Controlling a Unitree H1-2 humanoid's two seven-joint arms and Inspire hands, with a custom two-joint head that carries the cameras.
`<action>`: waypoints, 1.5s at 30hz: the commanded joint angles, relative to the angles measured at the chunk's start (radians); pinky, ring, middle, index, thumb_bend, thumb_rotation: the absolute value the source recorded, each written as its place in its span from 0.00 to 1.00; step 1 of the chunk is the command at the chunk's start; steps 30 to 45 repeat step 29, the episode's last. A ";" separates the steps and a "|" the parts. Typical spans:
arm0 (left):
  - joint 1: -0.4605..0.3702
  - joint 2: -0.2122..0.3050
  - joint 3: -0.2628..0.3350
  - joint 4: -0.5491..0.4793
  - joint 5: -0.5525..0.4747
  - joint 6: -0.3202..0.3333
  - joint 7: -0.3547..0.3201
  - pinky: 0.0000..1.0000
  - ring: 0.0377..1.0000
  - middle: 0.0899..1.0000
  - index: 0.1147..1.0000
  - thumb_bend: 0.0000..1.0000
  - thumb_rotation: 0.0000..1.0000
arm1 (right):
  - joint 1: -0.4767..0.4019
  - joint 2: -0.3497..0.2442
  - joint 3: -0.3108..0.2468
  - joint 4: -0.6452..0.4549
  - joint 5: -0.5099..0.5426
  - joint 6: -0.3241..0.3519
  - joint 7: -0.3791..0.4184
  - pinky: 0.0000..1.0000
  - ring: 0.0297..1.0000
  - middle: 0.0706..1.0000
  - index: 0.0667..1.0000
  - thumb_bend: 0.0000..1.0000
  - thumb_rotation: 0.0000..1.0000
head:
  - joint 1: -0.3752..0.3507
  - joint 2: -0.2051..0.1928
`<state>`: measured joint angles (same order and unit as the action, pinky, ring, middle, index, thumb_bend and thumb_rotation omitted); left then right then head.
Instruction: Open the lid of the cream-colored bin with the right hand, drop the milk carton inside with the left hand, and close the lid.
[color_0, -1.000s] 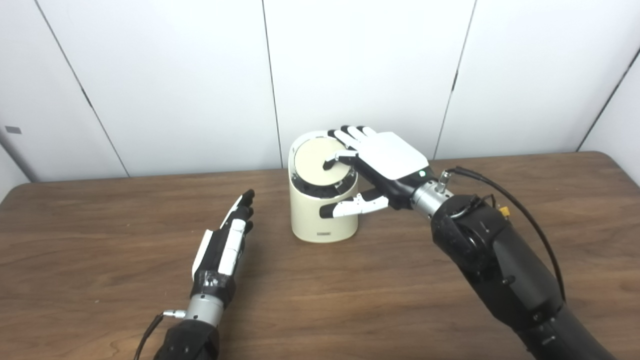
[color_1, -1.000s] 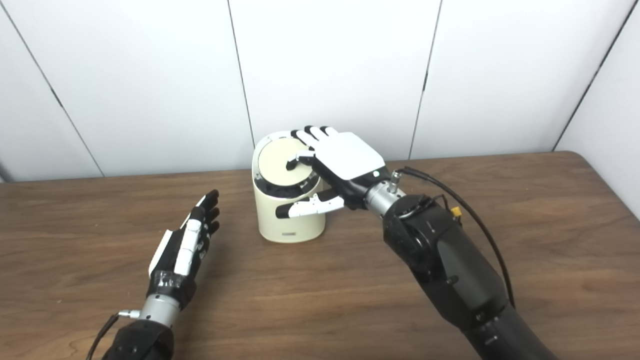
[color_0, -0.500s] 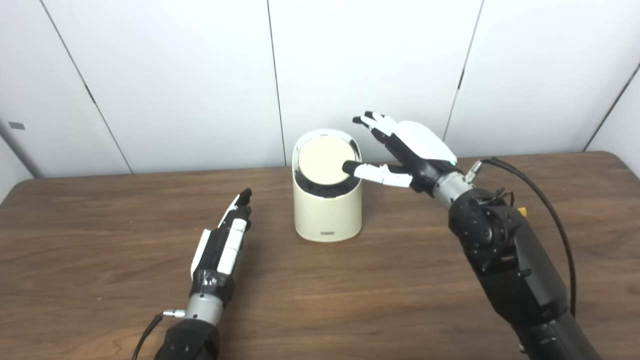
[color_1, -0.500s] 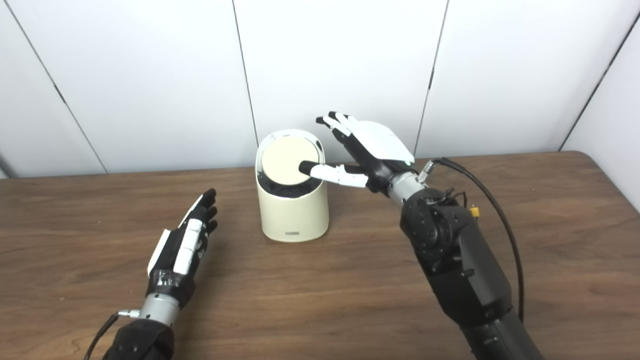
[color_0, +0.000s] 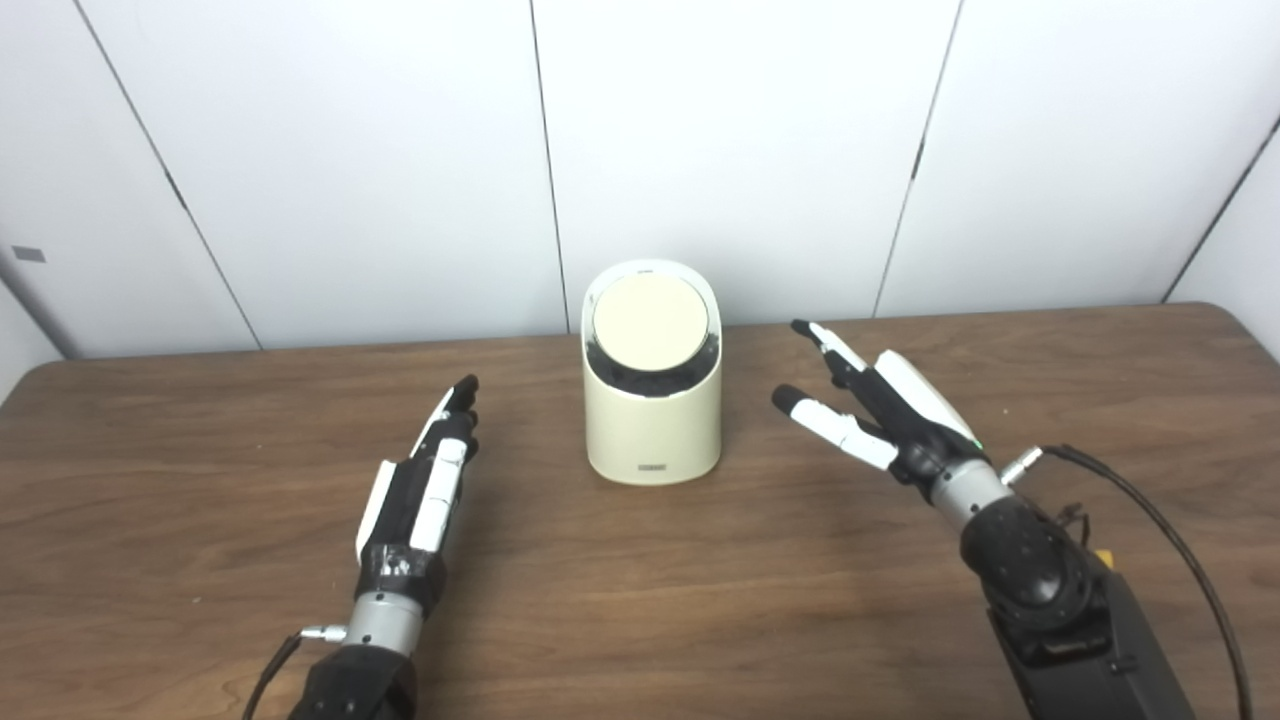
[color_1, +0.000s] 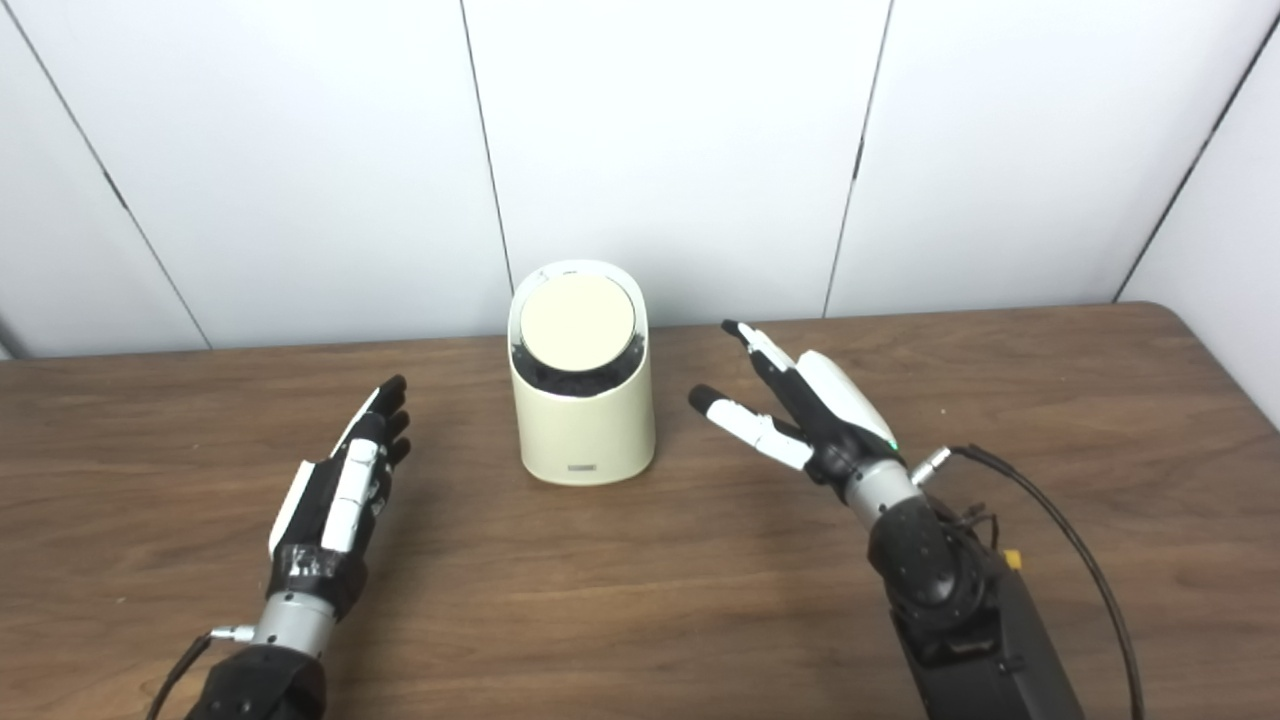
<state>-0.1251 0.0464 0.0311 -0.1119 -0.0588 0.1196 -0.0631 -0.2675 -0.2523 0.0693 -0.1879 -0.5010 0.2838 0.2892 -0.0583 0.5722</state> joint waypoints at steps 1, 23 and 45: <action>-0.008 0.018 0.011 -0.050 -0.018 -0.047 -0.010 1.00 1.00 1.00 1.00 0.65 0.90 | 0.004 -0.003 -0.015 -0.049 0.025 -0.013 -0.031 0.88 0.97 0.99 0.99 0.59 1.00 | -0.001 0.001; 0.119 0.042 0.062 -0.104 -0.061 -0.021 -0.013 1.00 1.00 1.00 0.99 0.64 0.50 | 0.175 0.091 -0.086 -0.087 0.154 -0.064 -0.229 0.92 0.95 0.95 0.87 0.72 0.62 | -0.010 0.010; 0.106 0.052 0.065 -0.119 0.041 -0.046 0.041 0.98 0.97 0.93 0.83 0.68 0.16 | 0.184 0.104 -0.078 -0.111 0.060 -0.060 -0.300 0.94 0.95 0.93 0.75 0.76 0.38 | -0.005 0.015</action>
